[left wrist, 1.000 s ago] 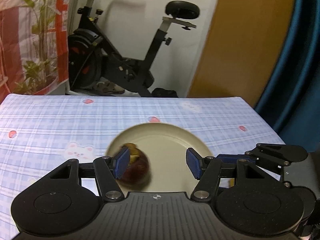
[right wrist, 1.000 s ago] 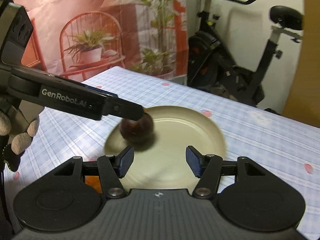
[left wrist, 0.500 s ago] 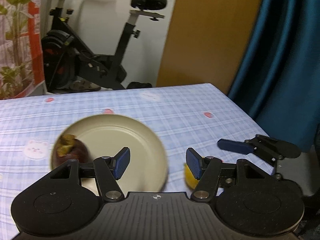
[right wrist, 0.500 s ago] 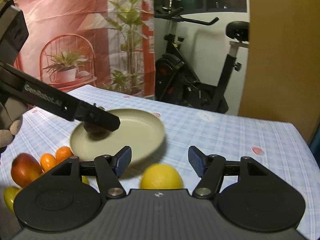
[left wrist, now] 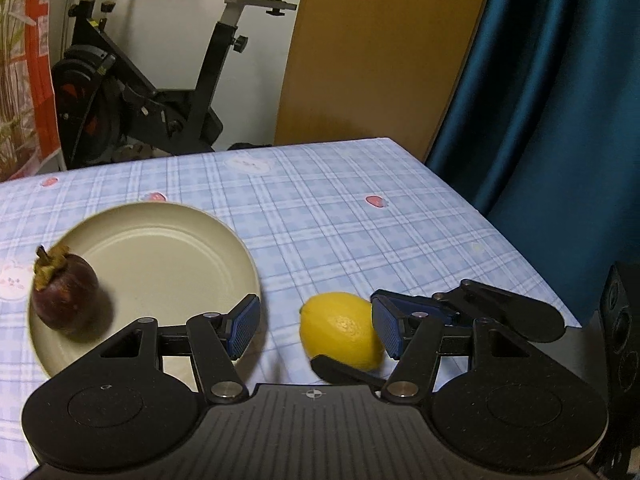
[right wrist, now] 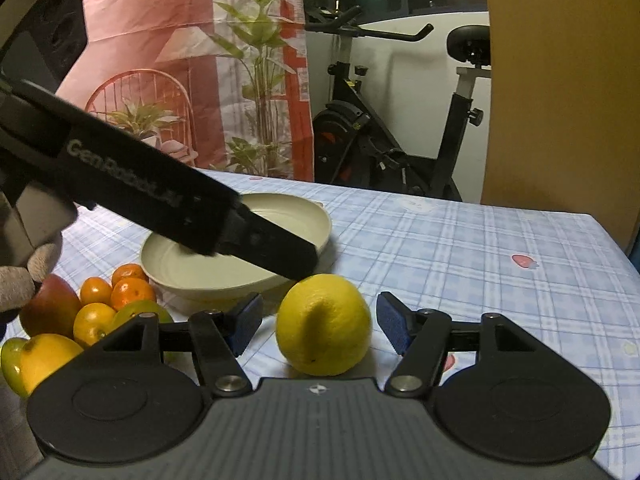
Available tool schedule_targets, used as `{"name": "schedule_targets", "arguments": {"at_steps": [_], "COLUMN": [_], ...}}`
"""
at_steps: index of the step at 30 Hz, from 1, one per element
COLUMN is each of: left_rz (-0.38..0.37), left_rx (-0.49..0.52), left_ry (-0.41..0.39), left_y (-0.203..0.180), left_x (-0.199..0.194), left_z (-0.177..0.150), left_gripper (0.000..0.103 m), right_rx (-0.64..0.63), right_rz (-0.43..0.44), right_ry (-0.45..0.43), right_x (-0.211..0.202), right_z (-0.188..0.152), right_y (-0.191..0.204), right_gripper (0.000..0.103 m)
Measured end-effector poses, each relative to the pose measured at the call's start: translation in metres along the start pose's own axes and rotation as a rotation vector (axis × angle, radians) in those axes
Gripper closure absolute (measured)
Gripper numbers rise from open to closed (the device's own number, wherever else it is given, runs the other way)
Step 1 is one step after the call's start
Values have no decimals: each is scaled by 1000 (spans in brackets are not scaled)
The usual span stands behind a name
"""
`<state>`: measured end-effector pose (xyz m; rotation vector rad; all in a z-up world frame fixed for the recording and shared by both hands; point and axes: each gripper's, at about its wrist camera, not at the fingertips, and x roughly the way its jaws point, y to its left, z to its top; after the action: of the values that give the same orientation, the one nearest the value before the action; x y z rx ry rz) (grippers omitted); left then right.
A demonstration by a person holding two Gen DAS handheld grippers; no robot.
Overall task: Organize fruits
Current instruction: 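Move the left gripper to the yellow lemon beside the plate, then close the left gripper around the lemon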
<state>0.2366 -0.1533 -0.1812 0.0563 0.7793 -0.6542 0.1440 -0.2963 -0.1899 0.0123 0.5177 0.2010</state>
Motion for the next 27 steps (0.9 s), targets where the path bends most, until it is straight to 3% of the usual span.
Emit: {"name": "schedule_targets", "arguments": {"at_steps": [19, 23, 27], "left_rz": [-26, -33, -35], "left_rx": [19, 11, -2], "left_ry": [52, 60, 65], "left_y": [-14, -14, -12], "left_x": [20, 23, 26], "left_z": [-7, -8, -8], "left_gripper": [39, 39, 39], "right_rx": [51, 70, 90], "right_rz": [19, 21, 30], "right_ry": [71, 87, 92], "right_x": [8, 10, 10], "right_z": [-1, -1, -3], "right_y": [-5, -7, -9], "right_gripper": [37, 45, 45]}}
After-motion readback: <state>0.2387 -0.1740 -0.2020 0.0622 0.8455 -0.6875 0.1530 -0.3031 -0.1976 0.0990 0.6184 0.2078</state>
